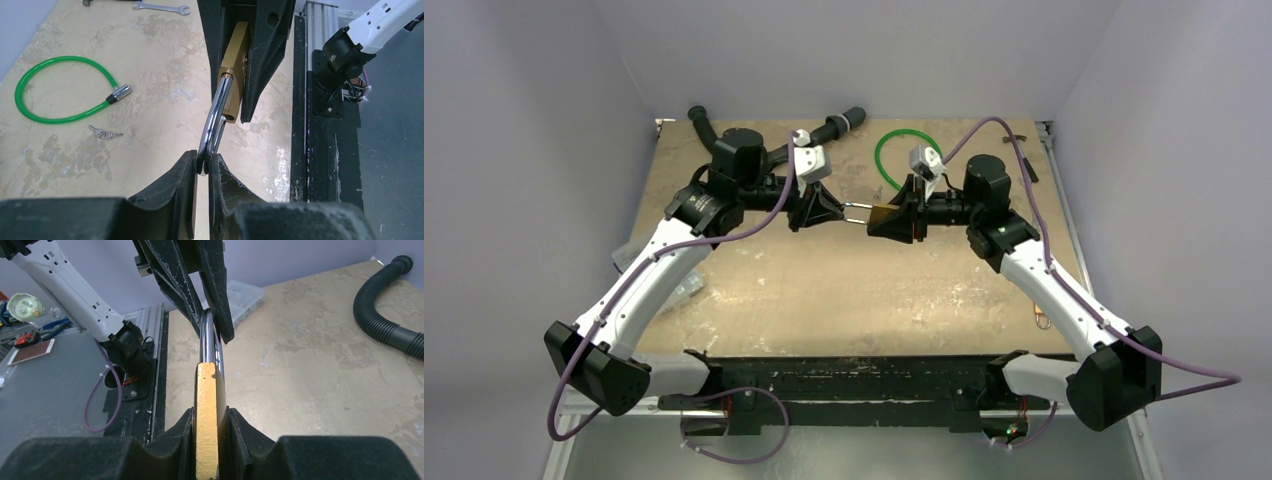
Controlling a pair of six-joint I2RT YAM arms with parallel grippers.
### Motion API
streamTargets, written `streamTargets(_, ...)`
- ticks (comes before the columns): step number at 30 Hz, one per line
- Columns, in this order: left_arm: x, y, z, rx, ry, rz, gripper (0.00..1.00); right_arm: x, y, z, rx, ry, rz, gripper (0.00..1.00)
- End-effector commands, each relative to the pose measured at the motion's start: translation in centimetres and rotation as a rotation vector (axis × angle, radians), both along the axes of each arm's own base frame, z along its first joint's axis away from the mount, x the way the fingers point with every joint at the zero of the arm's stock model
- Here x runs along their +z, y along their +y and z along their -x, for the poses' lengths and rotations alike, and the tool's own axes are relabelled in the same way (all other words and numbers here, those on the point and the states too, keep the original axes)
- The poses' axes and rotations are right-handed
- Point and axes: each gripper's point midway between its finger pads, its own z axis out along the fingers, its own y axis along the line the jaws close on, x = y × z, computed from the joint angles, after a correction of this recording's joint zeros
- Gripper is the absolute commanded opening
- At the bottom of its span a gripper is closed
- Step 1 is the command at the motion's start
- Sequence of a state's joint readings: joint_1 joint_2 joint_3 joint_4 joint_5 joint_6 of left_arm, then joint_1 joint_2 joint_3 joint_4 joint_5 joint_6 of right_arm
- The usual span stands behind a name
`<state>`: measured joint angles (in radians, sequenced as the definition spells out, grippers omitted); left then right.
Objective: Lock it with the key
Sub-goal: Lock the lock.
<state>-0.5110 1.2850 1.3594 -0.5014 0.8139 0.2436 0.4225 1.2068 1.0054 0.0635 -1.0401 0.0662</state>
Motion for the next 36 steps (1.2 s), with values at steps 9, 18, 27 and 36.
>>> streamTargets(9,1.7,-2.2,3.5,-0.140,0.023,0.045,0.11,3.6,-0.1,0.4,0.052,-0.308,-0.039,0.00)
streamTargets(18,1.9,-2.8,3.6,-0.155,0.011,0.058,0.23,3.6,0.0,1.0,0.079,-0.298,-0.051,0.00)
streamTargets(27,2.0,-3.4,4.2,-0.182,0.026,0.081,0.06,3.8,0.4,1.2,0.083,-0.290,-0.059,0.00)
streamTargets(36,2.5,-4.0,4.5,-0.177,0.076,0.137,0.00,4.7,1.2,1.3,0.085,-0.254,-0.097,0.00)
